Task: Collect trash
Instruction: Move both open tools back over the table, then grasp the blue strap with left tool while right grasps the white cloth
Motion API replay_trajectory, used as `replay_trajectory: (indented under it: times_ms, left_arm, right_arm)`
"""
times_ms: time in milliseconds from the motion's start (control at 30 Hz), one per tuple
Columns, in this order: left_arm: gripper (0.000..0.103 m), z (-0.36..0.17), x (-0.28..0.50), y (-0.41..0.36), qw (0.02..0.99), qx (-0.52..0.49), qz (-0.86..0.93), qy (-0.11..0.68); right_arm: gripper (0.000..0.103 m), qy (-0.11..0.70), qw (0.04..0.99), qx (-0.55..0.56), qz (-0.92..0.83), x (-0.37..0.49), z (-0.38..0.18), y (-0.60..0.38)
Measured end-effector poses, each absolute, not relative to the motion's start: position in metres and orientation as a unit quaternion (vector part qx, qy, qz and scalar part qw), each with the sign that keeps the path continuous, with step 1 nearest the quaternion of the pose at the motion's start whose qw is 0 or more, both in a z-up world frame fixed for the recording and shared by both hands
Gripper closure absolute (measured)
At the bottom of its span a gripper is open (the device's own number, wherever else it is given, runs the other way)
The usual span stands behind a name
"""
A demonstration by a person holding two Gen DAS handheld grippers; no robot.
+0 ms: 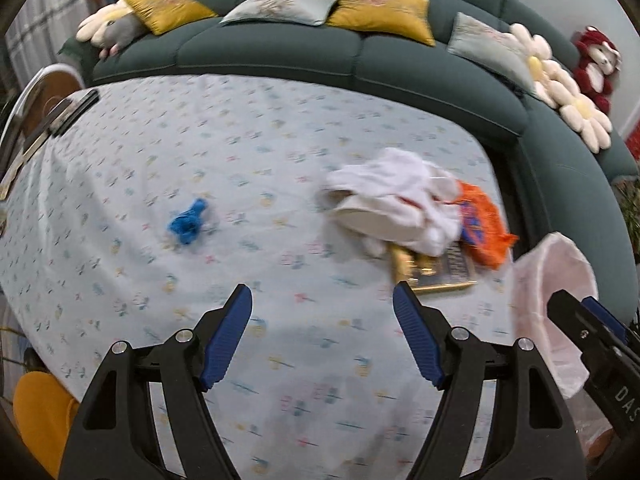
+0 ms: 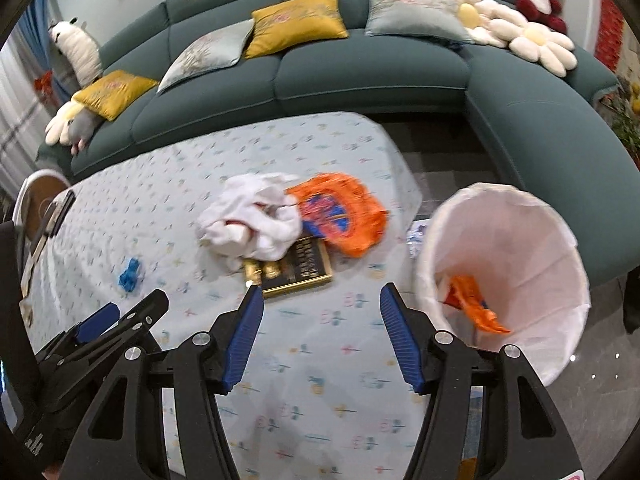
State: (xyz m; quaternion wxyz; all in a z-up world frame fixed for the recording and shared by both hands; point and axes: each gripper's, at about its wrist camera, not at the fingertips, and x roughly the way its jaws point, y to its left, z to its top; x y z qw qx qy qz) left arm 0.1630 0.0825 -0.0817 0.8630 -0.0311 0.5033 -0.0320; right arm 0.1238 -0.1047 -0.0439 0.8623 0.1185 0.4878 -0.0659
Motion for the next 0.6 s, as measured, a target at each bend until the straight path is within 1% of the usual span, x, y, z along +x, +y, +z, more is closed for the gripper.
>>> replay_trajectory:
  times_ms: [233,300,600]
  left_arm:
    - [0.034,-0.1,0.181,0.121,0.859,-0.02,0.0,0.512]
    - [0.031,-0.104,0.187,0.131,0.857,-0.019,0.007,0.515]
    - [0.03,-0.13,0.229,0.168,0.841,-0.03,0.033,0.54]
  right_arm:
    - [0.044,0.506,0.855,0.103,-0.048,0.152,-0.061,-0.072]
    - [0.044,0.508,0.854,0.101,-0.047,0.159,-0.063,-0.067]
    - [0.043,0.515,0.849,0.106,-0.049,0.211,-0.074,-0.052]
